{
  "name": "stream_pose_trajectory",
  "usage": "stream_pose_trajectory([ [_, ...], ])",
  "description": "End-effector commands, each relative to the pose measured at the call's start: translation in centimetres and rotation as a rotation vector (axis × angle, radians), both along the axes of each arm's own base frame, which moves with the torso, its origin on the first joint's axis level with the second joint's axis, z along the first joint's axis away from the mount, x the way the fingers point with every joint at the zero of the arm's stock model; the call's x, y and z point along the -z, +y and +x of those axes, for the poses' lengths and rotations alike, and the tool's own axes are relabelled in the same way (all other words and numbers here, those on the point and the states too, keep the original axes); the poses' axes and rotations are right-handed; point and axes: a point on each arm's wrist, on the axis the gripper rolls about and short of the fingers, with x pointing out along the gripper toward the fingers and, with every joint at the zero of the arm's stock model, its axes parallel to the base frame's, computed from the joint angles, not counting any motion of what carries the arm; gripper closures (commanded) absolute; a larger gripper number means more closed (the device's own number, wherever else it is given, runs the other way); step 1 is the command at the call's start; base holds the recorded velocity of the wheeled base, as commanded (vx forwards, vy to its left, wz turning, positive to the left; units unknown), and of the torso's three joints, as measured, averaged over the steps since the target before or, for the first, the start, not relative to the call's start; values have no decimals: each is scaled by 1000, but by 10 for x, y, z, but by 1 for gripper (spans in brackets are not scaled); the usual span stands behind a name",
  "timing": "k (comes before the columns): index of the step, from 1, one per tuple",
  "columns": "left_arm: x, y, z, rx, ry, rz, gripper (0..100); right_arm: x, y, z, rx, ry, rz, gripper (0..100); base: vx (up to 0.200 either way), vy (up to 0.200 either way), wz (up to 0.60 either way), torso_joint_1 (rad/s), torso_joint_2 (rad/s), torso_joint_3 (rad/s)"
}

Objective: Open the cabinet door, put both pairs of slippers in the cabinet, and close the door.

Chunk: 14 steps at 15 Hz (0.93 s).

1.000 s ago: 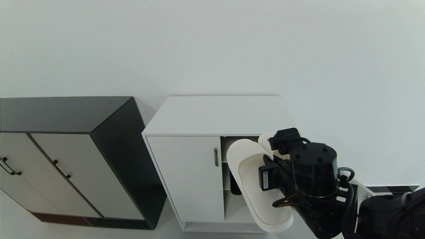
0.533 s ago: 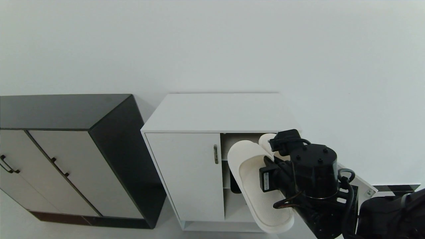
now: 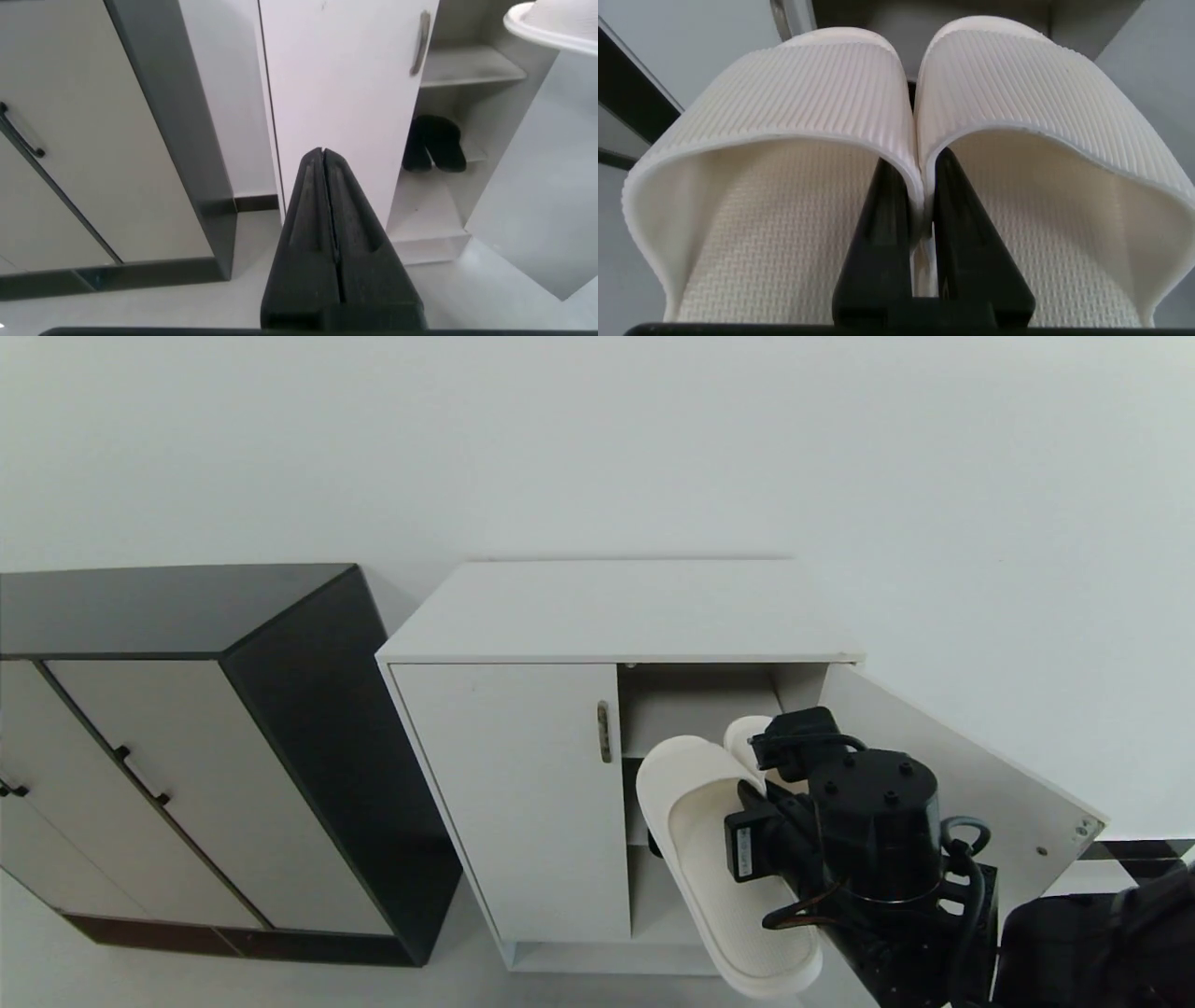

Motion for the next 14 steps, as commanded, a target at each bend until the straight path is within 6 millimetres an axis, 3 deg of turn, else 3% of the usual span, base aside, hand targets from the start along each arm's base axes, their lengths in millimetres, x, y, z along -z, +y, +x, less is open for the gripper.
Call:
stream_pose_trajectory([
  [1,0,0,0,-1,0,-3,100,6,1,0,-1,5,-7,100,0,0,0,-222,535,315],
  [14,0,0,0,-10,0,-9,100,13,2,2,2,15,-21,100,0,0,0,-173,497,320],
])
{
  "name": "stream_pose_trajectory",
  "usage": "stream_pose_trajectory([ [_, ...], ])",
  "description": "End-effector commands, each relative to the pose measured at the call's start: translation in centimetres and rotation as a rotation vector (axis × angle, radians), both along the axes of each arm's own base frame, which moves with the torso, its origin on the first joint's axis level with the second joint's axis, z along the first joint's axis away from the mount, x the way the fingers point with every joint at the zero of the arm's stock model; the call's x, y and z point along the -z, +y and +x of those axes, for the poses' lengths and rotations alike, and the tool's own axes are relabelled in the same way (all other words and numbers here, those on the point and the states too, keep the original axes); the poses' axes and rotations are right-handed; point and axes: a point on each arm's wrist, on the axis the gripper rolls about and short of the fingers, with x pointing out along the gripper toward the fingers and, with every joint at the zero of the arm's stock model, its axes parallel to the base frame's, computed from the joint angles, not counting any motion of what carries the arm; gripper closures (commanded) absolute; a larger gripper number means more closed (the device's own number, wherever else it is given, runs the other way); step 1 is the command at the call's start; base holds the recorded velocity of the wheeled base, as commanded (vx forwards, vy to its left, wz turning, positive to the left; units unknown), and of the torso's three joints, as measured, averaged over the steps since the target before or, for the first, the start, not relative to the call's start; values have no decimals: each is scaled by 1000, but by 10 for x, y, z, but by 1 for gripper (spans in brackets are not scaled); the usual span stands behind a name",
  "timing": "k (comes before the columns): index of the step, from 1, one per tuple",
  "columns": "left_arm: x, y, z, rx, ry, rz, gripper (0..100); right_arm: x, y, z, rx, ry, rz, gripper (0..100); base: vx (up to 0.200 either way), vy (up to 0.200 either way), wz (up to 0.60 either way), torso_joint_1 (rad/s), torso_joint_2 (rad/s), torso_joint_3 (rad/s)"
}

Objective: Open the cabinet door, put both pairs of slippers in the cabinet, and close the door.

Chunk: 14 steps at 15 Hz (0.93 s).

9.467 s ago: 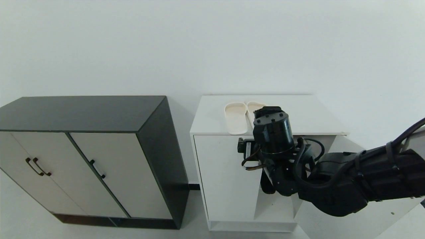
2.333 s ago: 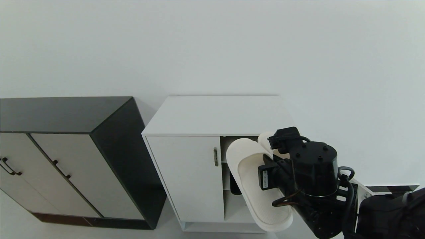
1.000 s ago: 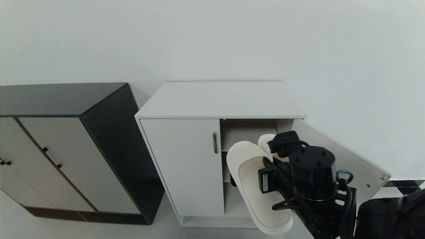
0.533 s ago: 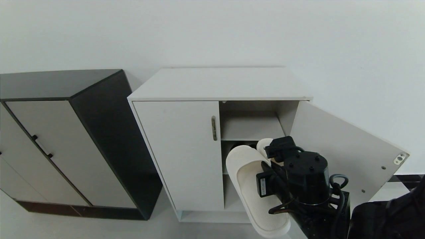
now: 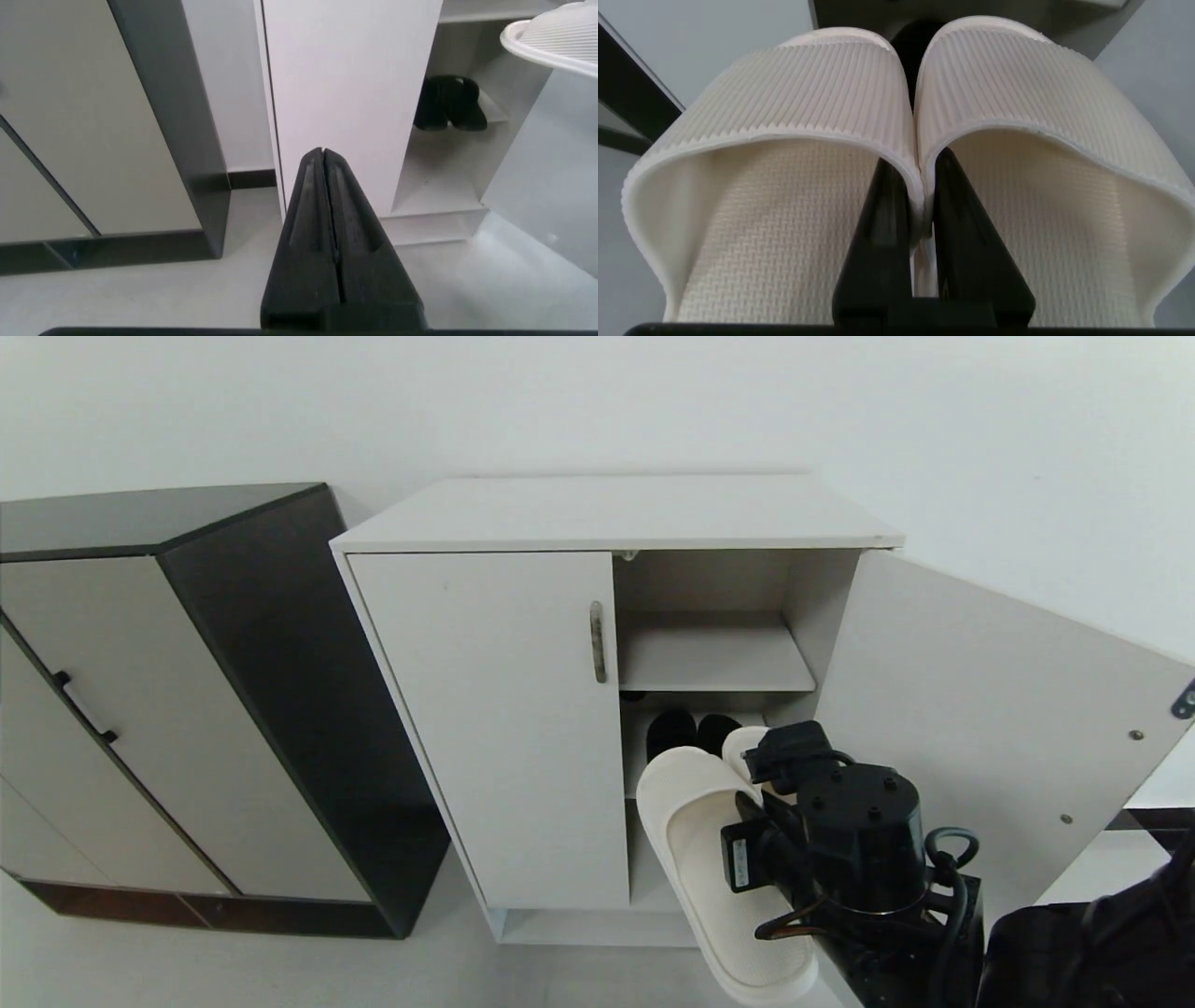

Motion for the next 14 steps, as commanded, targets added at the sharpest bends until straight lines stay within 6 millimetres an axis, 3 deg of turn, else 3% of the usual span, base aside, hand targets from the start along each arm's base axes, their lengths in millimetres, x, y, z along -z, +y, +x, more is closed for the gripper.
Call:
stream_pose_trajectory([
  [1,0,0,0,0,-1,1,100,1,1,0,-1,3,-2,100,0,0,0,-115,476,339],
  [9,0,0,0,0,2,1,100,2,0,1,5,5,-3,100,0,0,0,-60,434,373],
  [14,0,0,0,0,-1,1,100,3,0,5,11,1,-1,100,0,0,0,-4,77,71],
])
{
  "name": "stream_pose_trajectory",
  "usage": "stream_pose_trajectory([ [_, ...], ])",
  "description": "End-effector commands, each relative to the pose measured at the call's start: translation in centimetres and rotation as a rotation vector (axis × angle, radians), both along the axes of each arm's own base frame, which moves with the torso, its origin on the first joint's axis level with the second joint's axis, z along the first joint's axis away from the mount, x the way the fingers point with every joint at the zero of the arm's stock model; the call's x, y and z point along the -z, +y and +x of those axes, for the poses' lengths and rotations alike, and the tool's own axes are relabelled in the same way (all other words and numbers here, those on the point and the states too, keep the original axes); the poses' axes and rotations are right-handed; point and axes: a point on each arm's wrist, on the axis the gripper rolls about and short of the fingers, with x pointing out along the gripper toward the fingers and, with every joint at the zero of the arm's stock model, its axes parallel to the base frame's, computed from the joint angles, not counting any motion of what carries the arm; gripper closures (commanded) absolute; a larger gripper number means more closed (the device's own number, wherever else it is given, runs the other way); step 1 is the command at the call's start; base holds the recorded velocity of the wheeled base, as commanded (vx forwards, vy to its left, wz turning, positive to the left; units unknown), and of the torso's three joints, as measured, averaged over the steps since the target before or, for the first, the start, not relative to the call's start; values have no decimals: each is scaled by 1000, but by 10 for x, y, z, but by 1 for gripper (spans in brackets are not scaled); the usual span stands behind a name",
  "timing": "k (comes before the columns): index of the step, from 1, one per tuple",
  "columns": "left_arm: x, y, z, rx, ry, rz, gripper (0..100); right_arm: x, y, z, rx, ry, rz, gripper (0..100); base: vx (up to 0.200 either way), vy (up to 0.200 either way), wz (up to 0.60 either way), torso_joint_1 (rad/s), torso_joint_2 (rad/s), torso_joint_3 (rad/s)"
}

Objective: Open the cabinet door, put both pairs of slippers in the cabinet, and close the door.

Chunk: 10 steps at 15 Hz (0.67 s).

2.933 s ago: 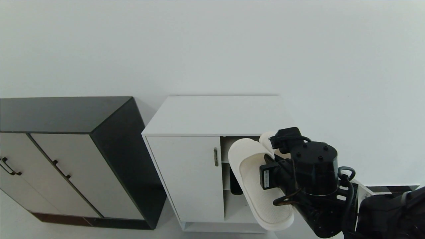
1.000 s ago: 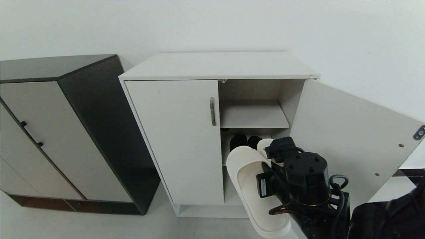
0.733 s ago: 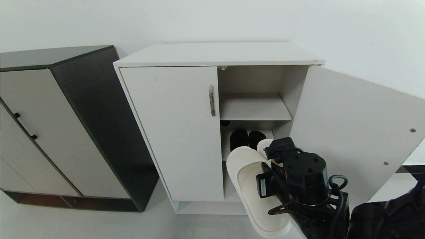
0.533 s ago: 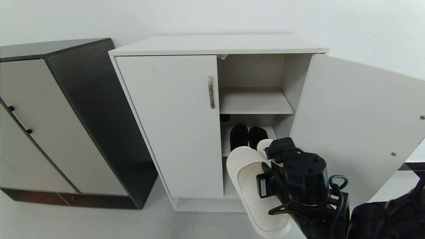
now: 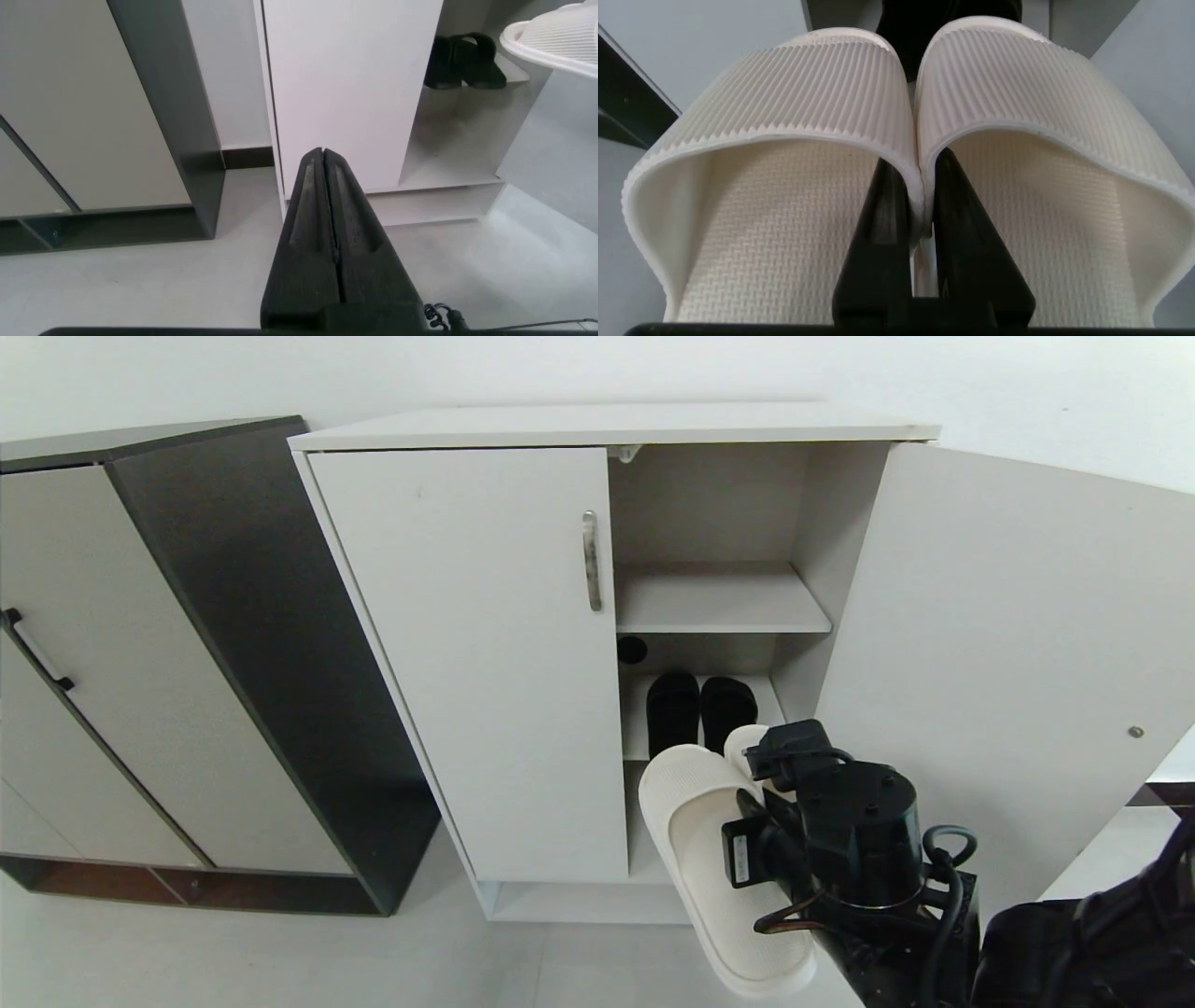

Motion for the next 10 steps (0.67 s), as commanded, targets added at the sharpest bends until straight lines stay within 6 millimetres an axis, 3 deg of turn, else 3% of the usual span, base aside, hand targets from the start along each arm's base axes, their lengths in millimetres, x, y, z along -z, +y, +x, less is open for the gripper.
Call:
stream_pose_trajectory([
  [1,0,0,0,0,2,0,100,2,1,0,0,3,-4,100,0,0,-600,-2,17,17],
  [2,0,0,0,0,-1,0,100,4,0,1,3,6,-7,100,0,0,-600,2,2,17],
  [10,0,0,0,0,2,0,100,9,4,6,-2,-19,-16,100,0,0,0,0,0,0],
])
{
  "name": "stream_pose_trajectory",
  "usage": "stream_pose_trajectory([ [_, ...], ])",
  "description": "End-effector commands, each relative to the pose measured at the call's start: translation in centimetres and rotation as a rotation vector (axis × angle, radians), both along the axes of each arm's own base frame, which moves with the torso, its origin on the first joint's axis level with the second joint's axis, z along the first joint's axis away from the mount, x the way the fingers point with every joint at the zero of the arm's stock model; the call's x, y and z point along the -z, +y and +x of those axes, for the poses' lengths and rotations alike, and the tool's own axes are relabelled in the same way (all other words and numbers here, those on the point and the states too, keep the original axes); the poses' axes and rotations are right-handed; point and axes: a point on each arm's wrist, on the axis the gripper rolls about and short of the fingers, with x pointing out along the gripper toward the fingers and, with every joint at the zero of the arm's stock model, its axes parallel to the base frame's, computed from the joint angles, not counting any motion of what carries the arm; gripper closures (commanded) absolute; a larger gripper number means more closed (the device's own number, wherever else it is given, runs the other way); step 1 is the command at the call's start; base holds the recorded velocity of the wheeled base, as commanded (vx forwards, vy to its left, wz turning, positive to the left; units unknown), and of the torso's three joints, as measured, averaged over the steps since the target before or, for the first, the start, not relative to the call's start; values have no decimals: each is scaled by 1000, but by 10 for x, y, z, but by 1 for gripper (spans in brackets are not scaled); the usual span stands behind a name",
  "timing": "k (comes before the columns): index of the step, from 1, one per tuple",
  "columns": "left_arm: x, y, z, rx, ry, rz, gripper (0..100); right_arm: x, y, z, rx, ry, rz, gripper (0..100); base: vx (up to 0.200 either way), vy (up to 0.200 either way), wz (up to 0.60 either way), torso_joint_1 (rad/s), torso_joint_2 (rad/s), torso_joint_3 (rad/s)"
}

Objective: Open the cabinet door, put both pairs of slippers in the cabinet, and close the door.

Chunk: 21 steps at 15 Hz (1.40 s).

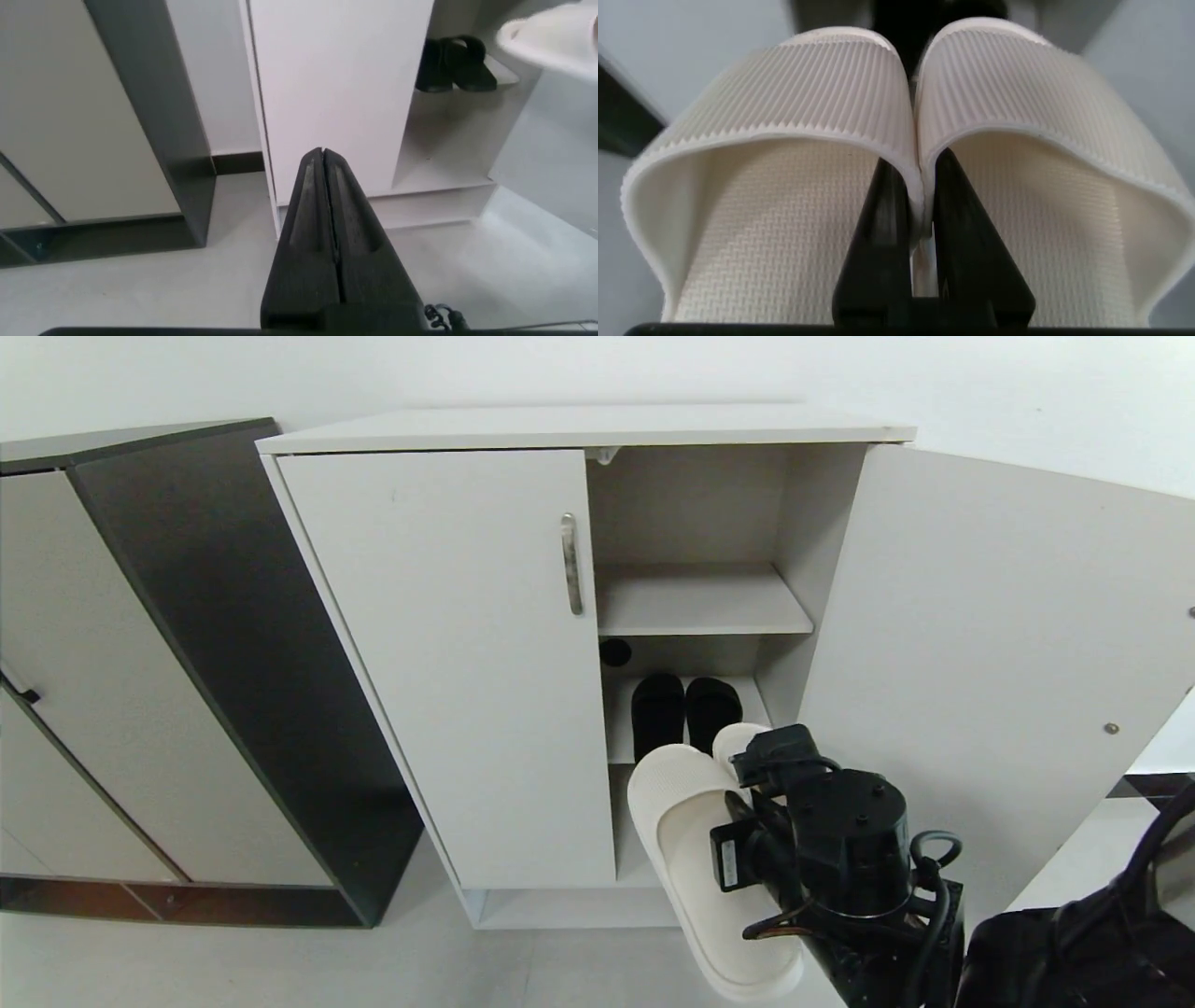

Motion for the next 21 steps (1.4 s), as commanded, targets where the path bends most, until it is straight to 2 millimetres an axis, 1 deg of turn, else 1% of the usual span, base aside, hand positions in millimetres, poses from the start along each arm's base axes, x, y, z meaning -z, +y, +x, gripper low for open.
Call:
stream_pose_trajectory([
  [1,0,0,0,-1,-1,0,100,2,3,4,5,-8,-3,100,0,0,0,0,0,0],
  [2,0,0,0,-1,1,1,100,-11,11,10,11,-50,34,100,0,0,0,0,0,0],
  [3,0,0,0,-1,1,1,100,-24,19,16,30,-66,50,100,0,0,0,0,0,0],
  [4,0,0,0,0,-1,3,100,-35,23,20,72,-60,42,100,0,0,0,0,0,0],
  [5,0,0,0,0,-1,3,100,-60,34,23,108,-49,76,100,0,0,0,0,0,0],
  [6,0,0,0,0,2,3,100,-74,40,23,124,-39,93,100,0,0,0,0,0,0],
  [8,0,0,0,-1,2,1,100,-101,47,27,172,-42,138,100,0,0,0,0,0,0],
  [9,0,0,0,-1,-1,1,100,-108,48,28,177,-44,159,100,0,0,0,0,0,0],
  [10,0,0,0,0,-1,3,100,-120,49,28,179,-47,161,100,0,0,0,0,0,0],
  [12,0,0,0,-1,1,1,100,-127,49,29,185,-54,165,100,0,0,0,0,0,0],
  [15,0,0,0,-1,1,1,100,-128,48,29,189,-56,166,100,0,0,0,0,0,0],
  [16,0,0,0,-1,-1,0,100,-132,45,28,190,-62,172,100,0,0,0,0,0,0],
  [18,0,0,0,-1,1,1,100,-147,44,31,193,-94,187,100,0,0,0,0,0,0],
  [21,0,0,0,0,2,3,100,-140,47,34,193,-80,164,100,0,0,0,0,0,0],
])
